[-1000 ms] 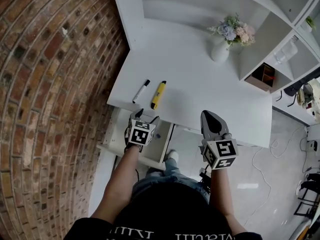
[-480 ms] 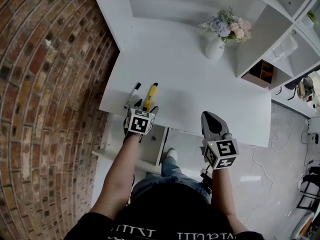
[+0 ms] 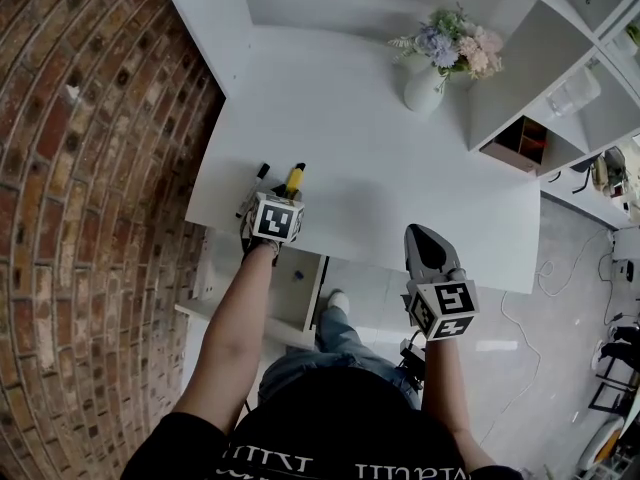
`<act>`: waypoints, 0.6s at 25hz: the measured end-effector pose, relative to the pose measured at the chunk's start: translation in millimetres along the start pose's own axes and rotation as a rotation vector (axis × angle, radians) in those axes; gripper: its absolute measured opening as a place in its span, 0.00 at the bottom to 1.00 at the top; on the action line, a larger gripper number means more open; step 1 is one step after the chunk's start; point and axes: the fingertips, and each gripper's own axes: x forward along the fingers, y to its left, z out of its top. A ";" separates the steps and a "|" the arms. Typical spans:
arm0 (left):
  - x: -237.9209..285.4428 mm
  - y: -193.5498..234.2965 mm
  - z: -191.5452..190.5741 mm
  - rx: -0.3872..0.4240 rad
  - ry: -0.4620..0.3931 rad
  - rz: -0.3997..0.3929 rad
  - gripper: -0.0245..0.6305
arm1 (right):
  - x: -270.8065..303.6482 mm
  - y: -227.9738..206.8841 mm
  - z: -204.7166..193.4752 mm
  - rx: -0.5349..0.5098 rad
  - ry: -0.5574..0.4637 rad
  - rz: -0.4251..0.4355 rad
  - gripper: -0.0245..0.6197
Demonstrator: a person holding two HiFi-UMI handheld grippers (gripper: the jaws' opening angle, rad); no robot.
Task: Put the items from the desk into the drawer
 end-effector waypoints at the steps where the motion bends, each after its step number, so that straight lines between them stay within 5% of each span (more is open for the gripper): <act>1: 0.0 1.4 -0.7 -0.001 0.017 0.008 0.21 | 0.3 -0.1 -0.4 0.000 0.002 0.000 0.04; 15: -3.6 -5.4 -8.8 -0.001 0.071 -0.042 0.22 | -9.7 26.1 -4.2 -0.007 -0.001 0.026 0.04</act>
